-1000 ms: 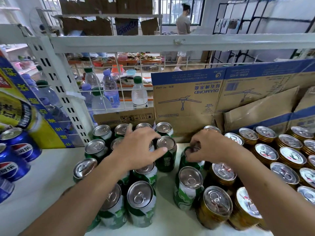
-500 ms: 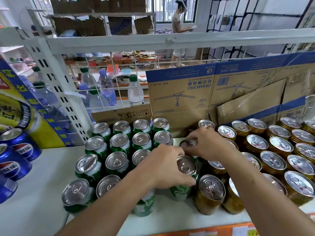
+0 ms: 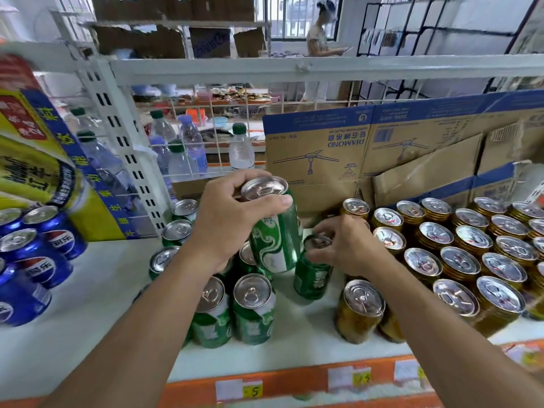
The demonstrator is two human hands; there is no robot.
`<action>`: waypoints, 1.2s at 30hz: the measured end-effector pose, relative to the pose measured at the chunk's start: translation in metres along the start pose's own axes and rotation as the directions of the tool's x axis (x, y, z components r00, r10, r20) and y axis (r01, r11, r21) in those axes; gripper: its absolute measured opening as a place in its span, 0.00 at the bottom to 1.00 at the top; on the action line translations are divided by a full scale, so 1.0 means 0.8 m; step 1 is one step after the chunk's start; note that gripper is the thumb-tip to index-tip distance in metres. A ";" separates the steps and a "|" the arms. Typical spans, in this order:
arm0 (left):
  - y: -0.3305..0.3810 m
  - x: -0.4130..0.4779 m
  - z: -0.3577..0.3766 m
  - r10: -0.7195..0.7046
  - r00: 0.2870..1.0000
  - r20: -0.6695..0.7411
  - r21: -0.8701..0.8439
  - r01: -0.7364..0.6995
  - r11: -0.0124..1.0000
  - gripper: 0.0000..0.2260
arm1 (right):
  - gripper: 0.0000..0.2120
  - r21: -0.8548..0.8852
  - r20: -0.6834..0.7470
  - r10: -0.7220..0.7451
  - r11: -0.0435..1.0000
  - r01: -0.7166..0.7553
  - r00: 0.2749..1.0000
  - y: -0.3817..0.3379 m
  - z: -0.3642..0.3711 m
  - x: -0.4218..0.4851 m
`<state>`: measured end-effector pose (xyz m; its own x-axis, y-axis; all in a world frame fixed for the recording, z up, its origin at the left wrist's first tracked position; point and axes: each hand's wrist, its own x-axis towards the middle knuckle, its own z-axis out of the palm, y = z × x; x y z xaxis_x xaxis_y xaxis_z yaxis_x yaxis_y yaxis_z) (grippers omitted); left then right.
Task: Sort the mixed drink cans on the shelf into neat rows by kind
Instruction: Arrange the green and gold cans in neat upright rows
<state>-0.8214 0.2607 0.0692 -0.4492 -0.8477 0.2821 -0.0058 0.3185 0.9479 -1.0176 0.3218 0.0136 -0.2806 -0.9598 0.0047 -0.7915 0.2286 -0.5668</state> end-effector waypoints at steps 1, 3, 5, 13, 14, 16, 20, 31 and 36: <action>0.001 -0.004 -0.002 0.001 1.000 -0.007 -0.010 -0.001 1.000 0.20 | 0.09 -0.005 0.008 -0.014 1.000 0.014 1.000 -0.005 0.001 -0.002; 0.003 -0.013 -0.004 0.005 1.000 -0.019 -0.031 -0.006 1.000 0.21 | 0.10 -0.035 0.005 -0.041 0.999 0.041 0.999 -0.015 0.005 -0.005; 0.004 -0.020 -0.007 -0.003 0.999 -0.049 -0.059 0.000 0.998 0.20 | 0.13 -0.084 -0.005 -0.064 0.994 0.064 0.998 -0.024 0.009 -0.005; 0.017 -0.032 -0.038 -0.122 0.986 -0.114 -0.254 0.090 0.963 0.16 | 0.15 -0.215 -0.001 -0.130 0.968 0.127 0.992 -0.042 0.027 -0.009; 0.017 -0.034 -0.041 -0.133 0.983 -0.124 -0.269 0.096 0.958 0.15 | 0.15 -0.224 -0.006 -0.140 0.965 0.135 0.990 -0.044 0.028 -0.009; 0.016 -0.038 -0.045 -0.150 0.979 -0.140 -0.287 0.104 0.952 0.14 | 0.14 -0.246 -0.018 -0.153 0.959 0.143 0.988 -0.046 0.030 -0.010; 0.013 -0.044 -0.041 -0.182 0.976 -0.116 -0.278 0.144 0.950 0.16 | 0.11 -0.222 -0.013 -0.150 0.965 0.143 0.989 -0.042 0.035 -0.012; 0.019 -0.044 -0.004 -0.118 0.992 -0.043 -0.025 0.117 0.993 0.27 | 0.18 0.412 0.096 -0.297 0.881 0.233 0.950 -0.079 -0.045 -0.079; 0.022 -0.038 0.010 -0.083 0.996 0.025 0.140 0.079 0.987 0.28 | 0.31 0.302 0.041 -0.232 0.930 0.209 0.972 -0.074 -0.039 -0.084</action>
<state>-0.8151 0.2953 0.0761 -0.4696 -0.8603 0.1984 -0.1666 0.3070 0.9370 -0.9687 0.3782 0.0724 -0.0668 -0.9925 0.1022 -0.6311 -0.0373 -0.7748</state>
